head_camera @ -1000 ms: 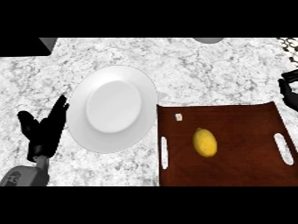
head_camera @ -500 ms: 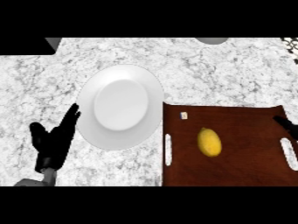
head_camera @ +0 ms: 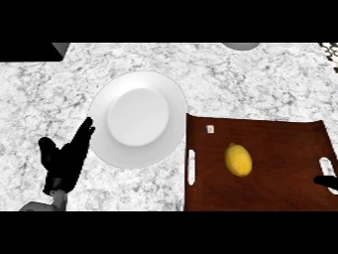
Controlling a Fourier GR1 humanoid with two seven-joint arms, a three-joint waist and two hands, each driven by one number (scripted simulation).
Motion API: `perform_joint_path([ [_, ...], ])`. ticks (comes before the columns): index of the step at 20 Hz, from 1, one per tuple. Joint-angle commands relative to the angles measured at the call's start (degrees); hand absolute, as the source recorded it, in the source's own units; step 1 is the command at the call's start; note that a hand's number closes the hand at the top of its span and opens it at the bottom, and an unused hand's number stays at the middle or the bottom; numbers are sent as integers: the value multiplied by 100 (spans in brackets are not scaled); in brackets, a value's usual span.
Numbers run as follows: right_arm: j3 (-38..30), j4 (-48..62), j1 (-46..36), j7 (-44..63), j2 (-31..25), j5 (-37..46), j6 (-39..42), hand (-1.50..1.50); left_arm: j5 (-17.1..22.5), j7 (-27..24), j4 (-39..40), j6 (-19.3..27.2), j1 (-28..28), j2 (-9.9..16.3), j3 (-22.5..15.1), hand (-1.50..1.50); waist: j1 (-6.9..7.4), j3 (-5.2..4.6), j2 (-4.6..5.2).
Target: Pick the lemon from the tray and place it in the plate
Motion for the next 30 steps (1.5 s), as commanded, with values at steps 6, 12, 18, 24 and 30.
perform_joint_path([
  [6, 993, -1100, -360, 2268, -86, 889, 460, -150, 22, 362, -133, -112, 106, -82, -2, 0, 58, -14, 28],
  [12, 1575, -548, -900, 2689, 559, 1742, 498, -150, -280, 334, -200, -24, 200, -359, -217, 0, 72, -9, 35],
  [18, 2091, -306, -1103, 3220, 1148, 2086, 761, -150, -383, 55, 349, -126, 70, -513, -73, 0, 65, -11, 45],
  [24, 2530, -755, -559, 3436, 1746, 2784, 586, -150, -267, -15, 392, -429, 113, -390, 313, 0, 25, -11, 34],
  [30, 2764, -133, -1190, 3813, 2290, 3489, 740, -150, -325, 89, 111, -605, 238, -276, 407, 0, 66, -12, 34],
])
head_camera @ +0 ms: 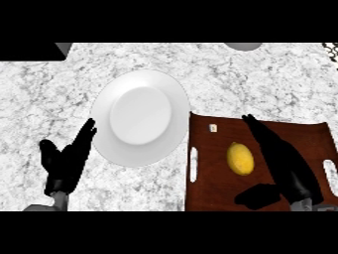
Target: Pick the lemon from the tray and place it in the plate
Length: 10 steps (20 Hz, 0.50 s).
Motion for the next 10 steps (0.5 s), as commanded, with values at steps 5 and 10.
perform_joint_path([
  [5, 115, 231, 54, 314, 248, 833, 201, -150, -129, 282, -121, -41, 294, -123, -41, 0, -10, -38, 27],
  [10, -285, 886, -152, -231, 390, 679, 444, -150, -368, -280, 478, -74, 238, -358, 48, 0, -15, -39, 37],
])
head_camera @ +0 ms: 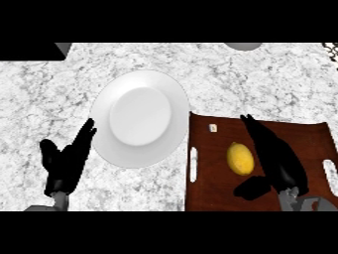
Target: Pick the lemon from the tray and place it in the plate
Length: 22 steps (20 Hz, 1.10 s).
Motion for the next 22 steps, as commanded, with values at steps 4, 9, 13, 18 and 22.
perform_joint_path([
  [4, -308, 874, -405, -450, 330, 61, 258, -150, -20, 14, 526, -136, -216, -210, 154, 0, -3, -33, 36],
  [9, 20, 711, 4, -572, 164, 298, 620, 150, 14, 460, -197, -253, 85, -26, 148, 0, -6, -32, 23],
  [13, -39, 1006, -195, -998, 132, 663, 491, 150, -149, 206, 181, -117, -63, -335, 122, 0, -11, -32, 26],
  [18, -199, 1005, -58, -1360, 123, 975, 312, 150, -154, 62, 393, -306, -90, -294, 309, 0, -18, -33, 27],
  [22, -174, 973, -88, -1499, 268, 1418, -380, 150, -204, -71, 268, -322, 152, -372, 209, 0, -15, -32, 25],
])
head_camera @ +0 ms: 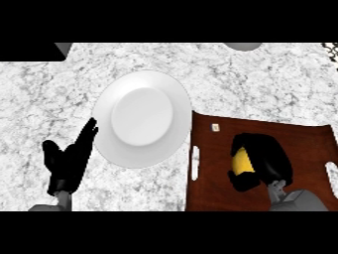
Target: Pick the lemon from the tray and place it in the plate
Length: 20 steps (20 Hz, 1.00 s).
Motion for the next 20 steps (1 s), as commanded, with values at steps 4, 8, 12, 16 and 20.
perform_joint_path([
  [4, 1180, -343, -372, 973, 1643, 1342, -1327, 150, -61, 294, 18, -66, 62, -74, -224, 0, 132, -50, 14],
  [8, 1844, -98, -797, 1636, 1688, 1537, -1602, 150, -15, 252, -19, -207, -9, -10, -226, 0, 559, -79, 3],
  [12, 2197, -172, -1457, 2419, 1705, 2099, -2141, 150, -62, 345, 140, -163, -149, 0, -200, 0, 544, -85, -25],
  [16, 2415, -80, -1772, 3351, 1712, 2431, -2727, 150, -61, 378, 164, -213, -172, -22, -259, 0, 595, -68, -14],
  [20, 2455, -82, -2062, 4090, 1713, 2808, -3245, 150, -50, 390, 208, -207, -195, -49, -251, 0, 579, -58, -6],
])
